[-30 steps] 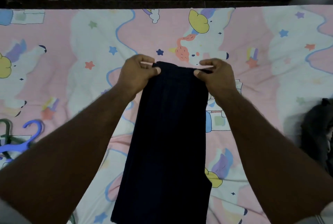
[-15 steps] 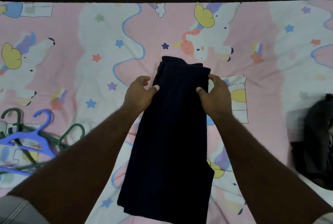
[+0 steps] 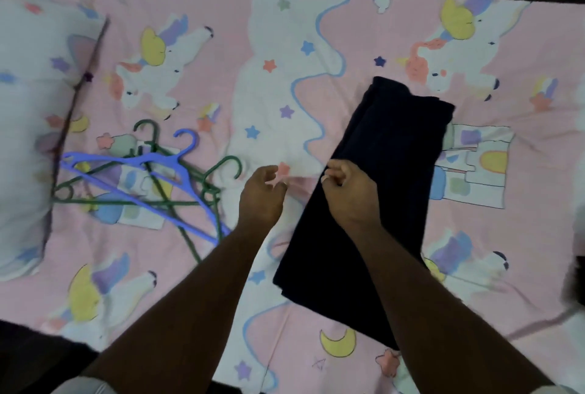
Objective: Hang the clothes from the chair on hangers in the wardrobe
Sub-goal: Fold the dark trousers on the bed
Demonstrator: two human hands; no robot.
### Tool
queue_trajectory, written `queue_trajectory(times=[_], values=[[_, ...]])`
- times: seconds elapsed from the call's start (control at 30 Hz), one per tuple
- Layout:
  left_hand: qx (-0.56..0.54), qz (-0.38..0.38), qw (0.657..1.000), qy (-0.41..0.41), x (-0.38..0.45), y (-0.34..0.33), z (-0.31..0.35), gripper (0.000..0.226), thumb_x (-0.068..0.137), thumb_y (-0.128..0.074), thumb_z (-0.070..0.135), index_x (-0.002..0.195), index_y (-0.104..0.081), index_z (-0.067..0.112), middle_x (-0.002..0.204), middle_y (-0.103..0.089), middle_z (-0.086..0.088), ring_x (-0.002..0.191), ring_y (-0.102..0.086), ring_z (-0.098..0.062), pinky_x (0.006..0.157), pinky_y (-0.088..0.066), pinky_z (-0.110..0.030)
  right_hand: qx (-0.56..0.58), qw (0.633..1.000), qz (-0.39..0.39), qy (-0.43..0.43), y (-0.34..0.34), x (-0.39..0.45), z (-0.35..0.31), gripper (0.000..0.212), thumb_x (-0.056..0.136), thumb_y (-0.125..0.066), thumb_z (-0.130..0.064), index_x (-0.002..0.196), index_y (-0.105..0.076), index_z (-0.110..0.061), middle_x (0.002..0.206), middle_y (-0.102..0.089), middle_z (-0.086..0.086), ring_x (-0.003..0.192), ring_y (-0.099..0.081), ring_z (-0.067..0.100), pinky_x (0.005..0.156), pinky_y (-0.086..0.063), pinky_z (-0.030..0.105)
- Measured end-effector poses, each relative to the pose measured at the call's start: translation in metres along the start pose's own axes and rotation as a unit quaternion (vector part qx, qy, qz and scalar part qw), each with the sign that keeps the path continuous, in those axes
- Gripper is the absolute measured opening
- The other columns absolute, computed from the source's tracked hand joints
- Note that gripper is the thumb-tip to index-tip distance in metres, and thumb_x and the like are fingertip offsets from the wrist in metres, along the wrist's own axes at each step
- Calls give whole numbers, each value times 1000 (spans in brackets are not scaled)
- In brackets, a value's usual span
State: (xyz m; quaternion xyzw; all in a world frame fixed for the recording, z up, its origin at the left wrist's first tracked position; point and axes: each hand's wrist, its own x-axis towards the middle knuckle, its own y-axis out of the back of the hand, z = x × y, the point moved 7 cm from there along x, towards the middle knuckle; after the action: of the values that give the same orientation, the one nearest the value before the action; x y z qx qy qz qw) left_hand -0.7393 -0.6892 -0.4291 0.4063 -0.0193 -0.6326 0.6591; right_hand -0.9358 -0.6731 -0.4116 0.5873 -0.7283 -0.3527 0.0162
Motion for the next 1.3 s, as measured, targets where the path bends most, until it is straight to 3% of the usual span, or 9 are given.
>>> queue_trajectory(times=[0.3,0.47,0.63,0.77,0.87,1.0,1.1,1.2,1.3], values=[[3,87,990,115,-28,100,-114,23,90,-56,7,106,-66,19,110,-65,-1,108,-60,-23,86,-40,-27,-61,967,-246,-29,-161,-76,-21,37,88,-70,-20,124,-65,-13,115,-71,3,111,-64,17,94,-44,21],[-42,51,982,175,-26,115,-154,36,88,-55,4,122,-62,14,116,-66,-6,108,-61,-27,98,-48,-37,-77,966,-242,-43,-202,-98,-19,37,86,-71,-21,121,-64,-11,115,-69,5,110,-63,21,91,-44,24],[-232,69,935,258,-21,124,-185,48,63,-62,10,111,-62,13,104,-70,-22,75,-64,-28,71,-56,-38,-114,970,-210,-39,-221,-104,-22,24,84,-71,-21,98,-64,-3,96,-70,11,94,-63,29,82,-48,32],[-307,36,910,275,-19,124,-188,45,75,-63,2,119,-56,6,100,-70,-25,80,-69,-31,78,-60,-44,-100,977,-172,-80,-226,-105,-25,30,84,-71,-19,112,-64,-10,104,-72,7,103,-64,25,88,-49,30],[-311,-4,911,269,-20,120,-188,22,93,-54,-2,115,-56,4,96,-66,-21,79,-66,-30,71,-59,-37,-100,980,-145,-95,-231,-107,-26,31,80,-72,-15,109,-61,-14,99,-71,5,100,-64,25,85,-51,31],[-305,-9,914,267,-21,130,-195,15,91,-55,1,105,-62,1,86,-63,-17,71,-57,-25,62,-52,-33,-55,983,-143,-99,-232,-112,-34,27,79,-67,-11,106,-65,-15,90,-68,0,89,-63,22,76,-46,26],[-292,21,919,263,-18,146,-198,9,92,-62,13,98,-65,8,81,-67,-12,68,-59,-23,62,-52,-31,-36,983,-171,-60,-236,-120,-48,13,80,-63,-12,92,-67,-12,74,-63,3,74,-60,26,76,-54,41],[-274,36,928,248,-11,158,-190,22,95,-65,28,83,-64,10,75,-63,-11,66,-58,-23,62,-50,-32,8,976,-216,-39,-239,-132,-63,17,81,-62,-7,92,-67,-18,76,-66,0,72,-65,24,77,-58,48],[-262,43,929,259,-4,161,-183,32,94,-67,34,76,-59,9,73,-57,-11,65,-55,-25,62,-46,-35,80,968,-231,-57,-230,-139,-78,26,85,-54,5,91,-67,-17,83,-69,9,65,-65,21,71,-61,43]])
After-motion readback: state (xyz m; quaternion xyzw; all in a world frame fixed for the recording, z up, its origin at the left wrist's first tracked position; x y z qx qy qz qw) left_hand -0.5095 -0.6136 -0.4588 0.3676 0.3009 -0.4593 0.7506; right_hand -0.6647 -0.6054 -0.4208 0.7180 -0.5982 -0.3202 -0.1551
